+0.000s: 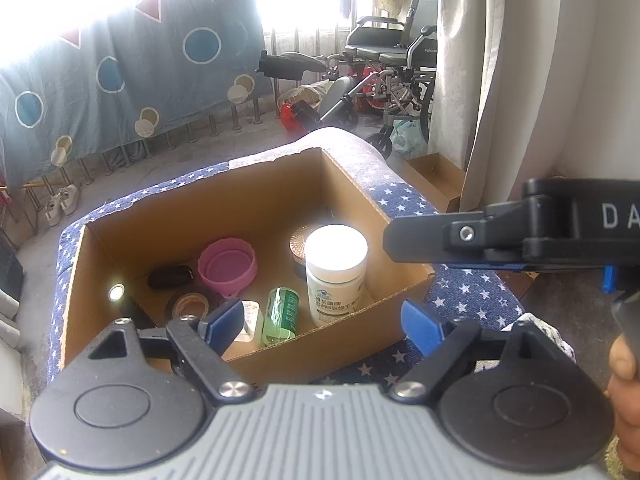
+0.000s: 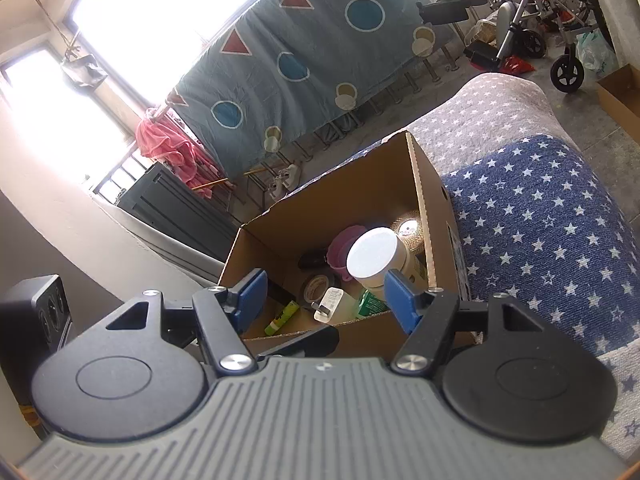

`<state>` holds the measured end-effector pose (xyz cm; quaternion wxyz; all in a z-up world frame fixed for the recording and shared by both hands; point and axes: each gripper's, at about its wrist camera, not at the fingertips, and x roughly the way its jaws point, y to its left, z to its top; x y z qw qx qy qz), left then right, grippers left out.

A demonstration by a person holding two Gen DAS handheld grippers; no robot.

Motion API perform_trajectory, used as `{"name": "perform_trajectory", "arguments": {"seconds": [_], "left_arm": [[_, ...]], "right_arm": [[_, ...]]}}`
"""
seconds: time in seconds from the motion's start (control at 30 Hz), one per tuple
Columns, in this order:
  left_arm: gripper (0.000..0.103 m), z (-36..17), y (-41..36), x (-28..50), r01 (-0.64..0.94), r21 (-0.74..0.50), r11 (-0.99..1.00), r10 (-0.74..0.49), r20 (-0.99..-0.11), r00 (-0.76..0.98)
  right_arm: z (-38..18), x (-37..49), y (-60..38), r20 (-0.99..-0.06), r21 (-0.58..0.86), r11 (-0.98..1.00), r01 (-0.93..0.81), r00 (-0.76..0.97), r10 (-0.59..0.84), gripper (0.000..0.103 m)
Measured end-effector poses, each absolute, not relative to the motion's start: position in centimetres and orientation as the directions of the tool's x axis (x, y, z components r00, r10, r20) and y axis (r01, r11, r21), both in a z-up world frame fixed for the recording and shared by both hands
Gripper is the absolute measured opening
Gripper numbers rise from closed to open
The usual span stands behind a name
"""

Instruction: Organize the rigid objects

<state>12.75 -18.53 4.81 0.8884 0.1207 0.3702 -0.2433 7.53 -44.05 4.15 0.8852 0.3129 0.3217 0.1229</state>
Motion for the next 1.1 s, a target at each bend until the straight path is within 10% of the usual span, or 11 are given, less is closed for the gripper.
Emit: {"name": "perform_trajectory", "arguments": {"seconds": [0.7, 1.1], "left_arm": [[0.102, 6.4, -9.9, 10.1, 0.329, -0.015, 0.944, -0.257, -0.658, 0.708], [0.102, 5.2, -7.5, 12.2, 0.228, -0.022, 0.973, -0.182, -0.676, 0.714]], "right_arm": [[4.7, 2.9, -39.3, -0.56, 0.462, 0.885, 0.059, 0.793, 0.239, 0.097], [3.6, 6.8, -34.7, -0.615, 0.271, 0.962, 0.032, 0.775, 0.147, 0.098]]}}
